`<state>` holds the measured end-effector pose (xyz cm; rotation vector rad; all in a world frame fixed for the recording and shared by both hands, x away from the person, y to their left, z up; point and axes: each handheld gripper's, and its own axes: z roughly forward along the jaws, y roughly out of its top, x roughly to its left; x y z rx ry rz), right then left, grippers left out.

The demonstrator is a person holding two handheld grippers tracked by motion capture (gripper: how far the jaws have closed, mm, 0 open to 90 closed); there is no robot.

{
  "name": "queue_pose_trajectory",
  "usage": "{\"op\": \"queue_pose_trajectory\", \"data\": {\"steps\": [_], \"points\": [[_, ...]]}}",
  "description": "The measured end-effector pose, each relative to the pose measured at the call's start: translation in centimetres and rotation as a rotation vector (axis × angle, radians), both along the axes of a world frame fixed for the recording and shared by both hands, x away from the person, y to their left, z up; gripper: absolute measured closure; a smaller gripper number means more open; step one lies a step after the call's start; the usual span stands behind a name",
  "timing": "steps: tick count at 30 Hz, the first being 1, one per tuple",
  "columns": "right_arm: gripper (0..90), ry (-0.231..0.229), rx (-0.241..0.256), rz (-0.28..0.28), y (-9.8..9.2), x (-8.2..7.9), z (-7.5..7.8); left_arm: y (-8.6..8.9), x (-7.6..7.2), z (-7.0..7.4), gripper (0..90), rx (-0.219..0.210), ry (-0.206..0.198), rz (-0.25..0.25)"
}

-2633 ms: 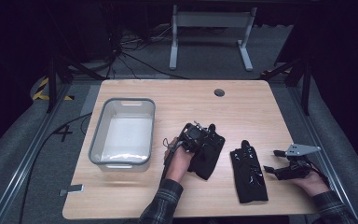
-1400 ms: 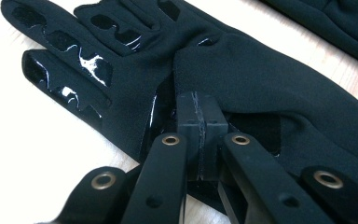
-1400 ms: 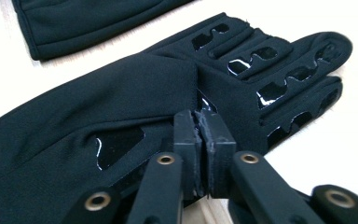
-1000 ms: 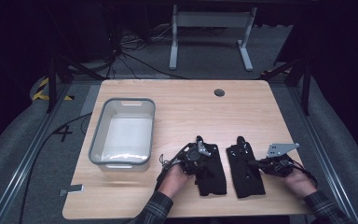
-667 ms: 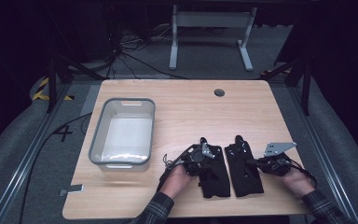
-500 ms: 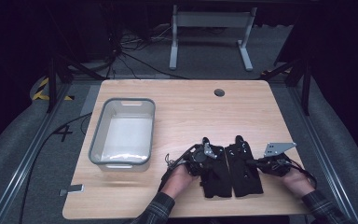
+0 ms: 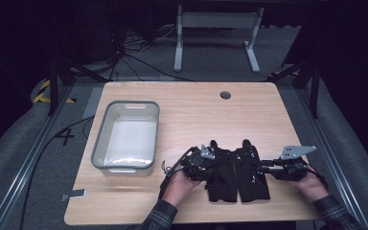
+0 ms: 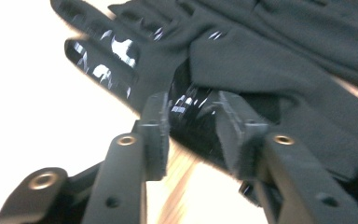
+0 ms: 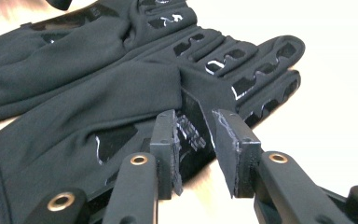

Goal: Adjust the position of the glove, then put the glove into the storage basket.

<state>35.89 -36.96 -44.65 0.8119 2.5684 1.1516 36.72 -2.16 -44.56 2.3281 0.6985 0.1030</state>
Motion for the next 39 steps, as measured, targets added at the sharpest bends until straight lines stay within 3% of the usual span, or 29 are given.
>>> {"op": "queue_pose_trajectory", "data": {"steps": [6,13,18,23,26,33,39], "points": [[89.6,-0.01,0.0,0.014,-0.5,-1.2,0.2,0.2,0.2,-0.4,53.0,-0.013,0.014,0.045],[89.7,-0.003,-0.026,0.04,-0.1,-1.4,-0.2,-0.3,0.9,-1.1,51.3,-0.002,0.023,0.084],[89.7,0.002,-0.032,0.057,0.1,-1.5,-0.3,-0.7,0.7,-1.1,61.0,0.018,0.0,0.094],[89.7,0.006,-0.043,0.066,0.2,-1.5,-0.5,-1.1,0.6,-1.0,72.2,0.018,0.014,0.096],[89.8,0.008,-0.044,0.066,0.2,-1.5,-0.5,-1.1,0.6,-0.9,82.0,0.006,0.043,0.091],[89.9,0.019,-0.049,0.072,0.4,-1.4,-0.7,-0.7,1.0,-0.7,84.6,-0.044,0.09,0.098],[89.9,0.02,-0.048,0.084,0.9,-1.3,-0.7,-0.1,1.2,0.7,84.6,-0.096,0.101,0.086]]}}
